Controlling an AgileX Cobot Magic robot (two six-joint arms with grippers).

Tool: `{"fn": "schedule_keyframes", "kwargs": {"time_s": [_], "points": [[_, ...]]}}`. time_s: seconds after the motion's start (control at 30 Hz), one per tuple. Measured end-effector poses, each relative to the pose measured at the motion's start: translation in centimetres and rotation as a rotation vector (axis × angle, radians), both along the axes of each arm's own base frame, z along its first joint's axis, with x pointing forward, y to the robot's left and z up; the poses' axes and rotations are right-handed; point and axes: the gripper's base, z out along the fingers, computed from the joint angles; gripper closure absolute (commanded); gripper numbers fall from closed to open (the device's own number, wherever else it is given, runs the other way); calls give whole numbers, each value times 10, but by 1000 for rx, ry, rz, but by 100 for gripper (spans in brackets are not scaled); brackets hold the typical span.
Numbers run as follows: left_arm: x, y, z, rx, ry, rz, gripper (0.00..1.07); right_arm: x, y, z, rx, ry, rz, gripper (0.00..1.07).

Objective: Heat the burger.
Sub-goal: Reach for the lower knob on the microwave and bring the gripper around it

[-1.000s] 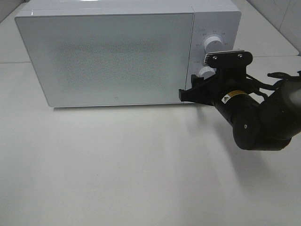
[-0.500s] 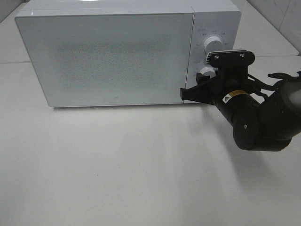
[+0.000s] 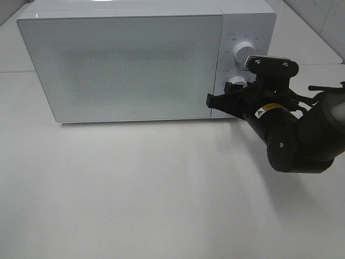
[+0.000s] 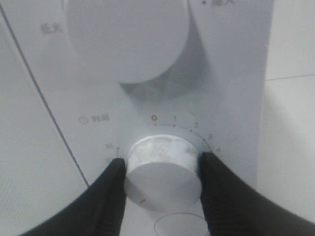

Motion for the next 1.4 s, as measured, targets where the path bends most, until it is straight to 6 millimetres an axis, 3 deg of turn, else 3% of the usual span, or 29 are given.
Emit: {"fn": "schedule_keyframes", "kwargs": {"time_s": [0.03, 0.1, 0.2, 0.27, 0.3, 0.33, 0.37, 0.43, 0.47, 0.53, 0.63, 0.87, 1.03, 1.07, 1.1, 1.17, 1.2, 1.3, 1.4], "points": [[0, 0, 0, 0, 0, 0, 106, 0, 0, 0, 0, 0, 0, 107], [0, 0, 0, 0, 0, 0, 106, 0, 0, 0, 196, 22, -29, 107], [0, 0, 0, 0, 0, 0, 106, 0, 1, 0, 351, 39, -51, 107], [0, 0, 0, 0, 0, 0, 106, 0, 1, 0, 398, 45, -57, 107], [0, 0, 0, 0, 0, 0, 106, 0, 1, 1, 519, 56, -73, 107], [0, 0, 0, 0, 0, 0, 106, 0, 1, 1, 519, 56, -73, 107], [0, 0, 0, 0, 0, 0, 106, 0, 1, 0, 644, 69, -92, 107], [0, 0, 0, 0, 0, 0, 106, 0, 1, 0, 696, 73, -100, 107], [0, 0, 0, 0, 0, 0, 106, 0, 0, 0, 825, 85, -120, 107], [0, 0, 0, 0, 0, 0, 106, 0, 1, 0, 877, 90, -126, 107], [0, 0, 0, 0, 0, 0, 106, -1, 0, 0, 1092, 114, -155, 107], [0, 0, 0, 0, 0, 0, 106, -1, 0, 0, 1210, 121, -167, 107], [0, 0, 0, 0, 0, 0, 106, -1, 0, 0, 1219, 123, -169, 91], [0, 0, 0, 0, 0, 0, 106, -2, 0, 0, 1218, 123, -169, 85], [0, 0, 0, 0, 0, 0, 106, -2, 0, 0, 1219, 122, -169, 73], [0, 0, 0, 0, 0, 0, 106, -2, 0, 0, 1219, 122, -169, 68], [0, 0, 0, 0, 0, 0, 106, -2, 0, 0, 1221, 123, -169, 56], [0, 0, 0, 0, 0, 0, 106, -2, 0, 1, 1220, 118, -162, 48], [0, 0, 0, 0, 0, 0, 106, -4, 0, 1, 1217, 112, -157, 48]]}}
